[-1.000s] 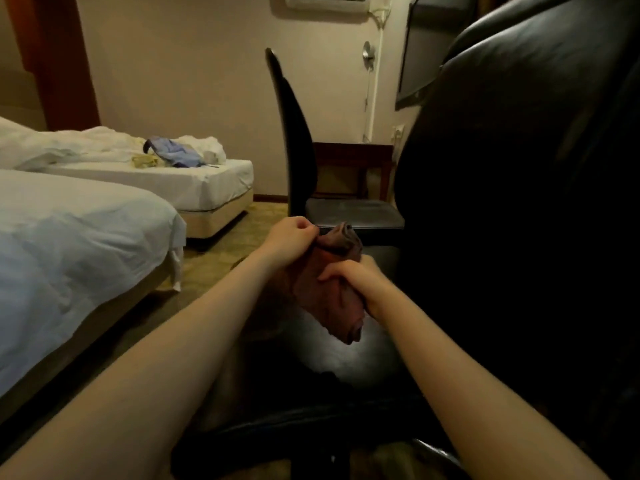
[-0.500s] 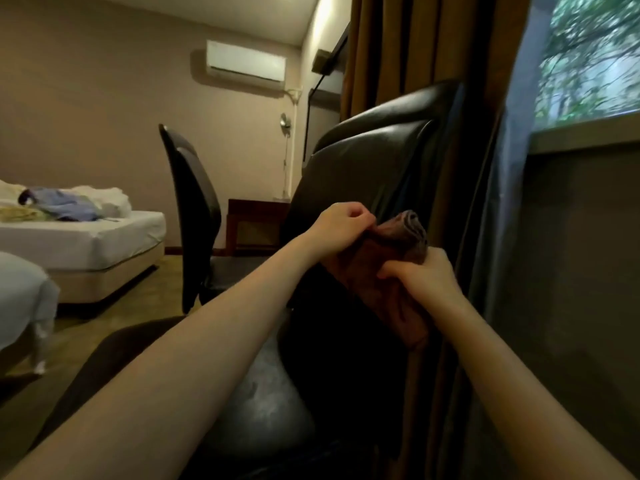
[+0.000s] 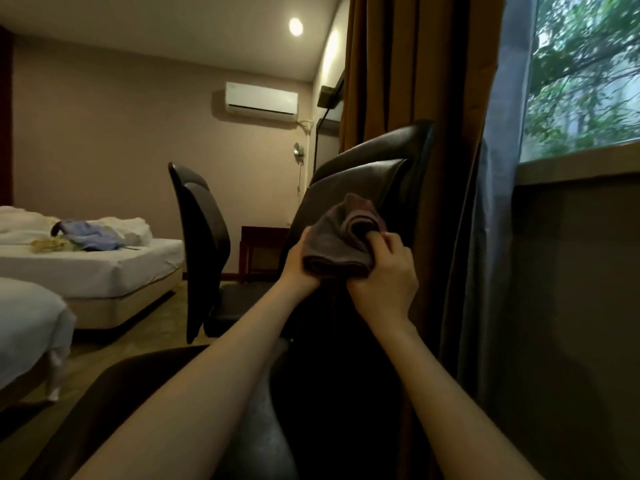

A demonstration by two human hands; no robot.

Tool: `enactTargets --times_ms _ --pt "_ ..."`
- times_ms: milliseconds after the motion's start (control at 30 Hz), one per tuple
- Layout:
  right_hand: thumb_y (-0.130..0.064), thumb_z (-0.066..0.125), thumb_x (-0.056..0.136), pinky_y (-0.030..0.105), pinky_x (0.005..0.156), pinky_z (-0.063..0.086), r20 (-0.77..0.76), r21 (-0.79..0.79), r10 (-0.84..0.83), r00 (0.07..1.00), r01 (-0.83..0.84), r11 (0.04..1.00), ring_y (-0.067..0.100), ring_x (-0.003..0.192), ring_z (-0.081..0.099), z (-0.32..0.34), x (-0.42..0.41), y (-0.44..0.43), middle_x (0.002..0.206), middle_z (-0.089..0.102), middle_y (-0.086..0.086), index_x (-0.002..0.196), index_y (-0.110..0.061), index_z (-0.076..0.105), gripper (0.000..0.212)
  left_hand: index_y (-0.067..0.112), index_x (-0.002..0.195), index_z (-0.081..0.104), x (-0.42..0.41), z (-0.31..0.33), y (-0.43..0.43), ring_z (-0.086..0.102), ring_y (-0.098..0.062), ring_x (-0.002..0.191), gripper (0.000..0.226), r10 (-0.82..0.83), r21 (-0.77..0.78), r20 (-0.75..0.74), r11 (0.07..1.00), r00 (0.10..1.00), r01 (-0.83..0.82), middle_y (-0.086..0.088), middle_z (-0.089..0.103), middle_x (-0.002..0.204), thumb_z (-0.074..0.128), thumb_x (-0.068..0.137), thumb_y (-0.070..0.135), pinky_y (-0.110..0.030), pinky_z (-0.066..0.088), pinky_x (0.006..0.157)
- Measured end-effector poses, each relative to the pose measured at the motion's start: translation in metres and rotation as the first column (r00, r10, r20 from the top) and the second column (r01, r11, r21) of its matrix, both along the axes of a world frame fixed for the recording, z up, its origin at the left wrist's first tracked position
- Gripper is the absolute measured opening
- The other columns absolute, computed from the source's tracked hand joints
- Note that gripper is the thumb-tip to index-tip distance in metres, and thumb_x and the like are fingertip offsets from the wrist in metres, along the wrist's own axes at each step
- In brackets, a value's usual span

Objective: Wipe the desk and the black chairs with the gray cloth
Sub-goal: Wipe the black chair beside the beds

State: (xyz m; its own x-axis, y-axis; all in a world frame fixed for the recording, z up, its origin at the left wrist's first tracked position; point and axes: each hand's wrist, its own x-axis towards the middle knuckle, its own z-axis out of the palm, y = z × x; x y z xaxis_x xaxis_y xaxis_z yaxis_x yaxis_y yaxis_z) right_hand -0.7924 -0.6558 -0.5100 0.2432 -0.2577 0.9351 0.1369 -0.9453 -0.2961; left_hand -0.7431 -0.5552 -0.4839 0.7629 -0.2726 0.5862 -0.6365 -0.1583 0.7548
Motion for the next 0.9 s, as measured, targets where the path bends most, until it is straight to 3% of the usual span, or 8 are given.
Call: enactTargets --times_ms 67,133,200,300,500,700,833,900 --pt "-0.039 0.046 0.073 0.028 0.065 0.038 0.079 0.116 0.087 0.993 -0.095 0.989 0.034 0.086 0.060 -0.015 0.004 -0.001 0.104 0.062 0.012 0.109 -0.006 0.064 0.052 0.014 0.116 0.046 0.015 -0.016 0.007 0.055 -0.015 0.087 0.022 0.040 0.052 -0.017 0.998 0.999 -0.039 -0.012 0.056 0.115 0.047 0.095 0.007 -0.023 0.043 0.065" --pt "-0.028 0.056 0.078 0.029 0.069 0.040 0.158 0.224 0.157 0.975 -0.190 0.956 0.033 0.090 0.061 -0.021 0.005 -0.005 0.103 0.063 0.011 0.111 -0.005 0.063 0.041 0.017 0.107 0.046 0.024 -0.028 0.009 0.051 -0.010 0.073 0.014 0.052 0.133 -0.092 0.990 0.994 -0.040 -0.007 0.056 0.099 0.049 0.093 0.016 -0.025 0.042 0.061" --pt "-0.012 0.063 0.081 0.031 0.075 0.043 0.203 0.323 0.198 0.959 -0.257 0.911 0.032 0.096 0.061 -0.024 0.006 -0.008 0.106 0.064 0.011 0.119 -0.007 0.061 0.039 0.019 0.117 0.041 0.026 -0.046 0.007 0.052 -0.014 0.090 0.037 -0.010 0.326 -0.074 0.945 0.997 0.034 -0.004 0.050 0.108 0.060 0.085 0.021 -0.033 0.048 0.080" --pt "-0.009 0.062 0.083 0.028 0.084 0.042 0.226 0.428 0.183 0.957 -0.266 0.864 0.028 0.102 0.061 -0.034 0.006 -0.007 0.111 0.065 0.011 0.126 -0.011 0.058 0.043 0.027 0.136 0.023 0.013 -0.081 -0.002 0.035 -0.023 0.122 0.080 0.017 0.511 0.044 0.859 0.999 -0.037 -0.002 0.030 0.133 0.071 0.074 0.047 -0.046 0.034 0.104" --pt "-0.010 0.063 0.084 0.036 0.088 0.050 0.190 0.444 0.242 0.951 -0.304 0.843 0.023 0.100 0.062 -0.059 0.016 0.000 0.108 0.066 0.008 0.124 -0.010 0.059 0.040 0.021 0.142 0.008 0.026 -0.092 -0.007 0.022 -0.033 0.133 0.092 0.211 0.557 0.259 0.764 0.942 -0.325 -0.010 0.010 0.148 0.066 0.077 0.049 -0.049 0.026 0.106" --pt "0.003 0.062 0.084 0.020 0.089 0.046 0.095 0.574 0.419 0.903 -0.394 0.718 0.015 0.106 0.058 -0.086 0.014 -0.010 0.109 0.061 0.000 0.130 -0.006 0.052 0.048 0.022 0.140 0.014 0.036 -0.091 -0.001 0.029 -0.031 0.129 0.091 0.248 0.526 0.134 0.803 0.959 -0.281 -0.010 0.022 0.140 0.072 0.074 0.047 -0.047 0.031 0.104" --pt "0.001 0.060 0.085 0.005 0.071 0.042 0.083 0.522 0.364 0.928 -0.351 0.777 0.017 0.096 0.061 -0.081 -0.007 -0.021 0.095 0.065 0.000 0.114 -0.003 0.063 0.029 0.018 0.136 0.019 0.031 -0.101 -0.005 0.032 -0.033 0.126 0.079 0.215 0.554 0.080 0.802 0.973 -0.222 -0.011 0.026 0.134 0.069 0.079 0.039 -0.046 0.031 0.103" --pt "0.003 0.062 0.083 0.009 0.074 0.038 0.181 0.485 0.207 0.961 -0.271 0.831 0.021 0.099 0.059 -0.058 -0.010 -0.023 0.103 0.063 0.006 0.116 -0.001 0.060 0.033 0.013 0.134 0.022 0.034 -0.111 -0.007 0.035 -0.035 0.125 0.074 0.163 0.613 -0.005 0.780 0.987 -0.126 -0.013 0.029 0.132 0.066 0.081 0.039 -0.045 0.034 0.102"
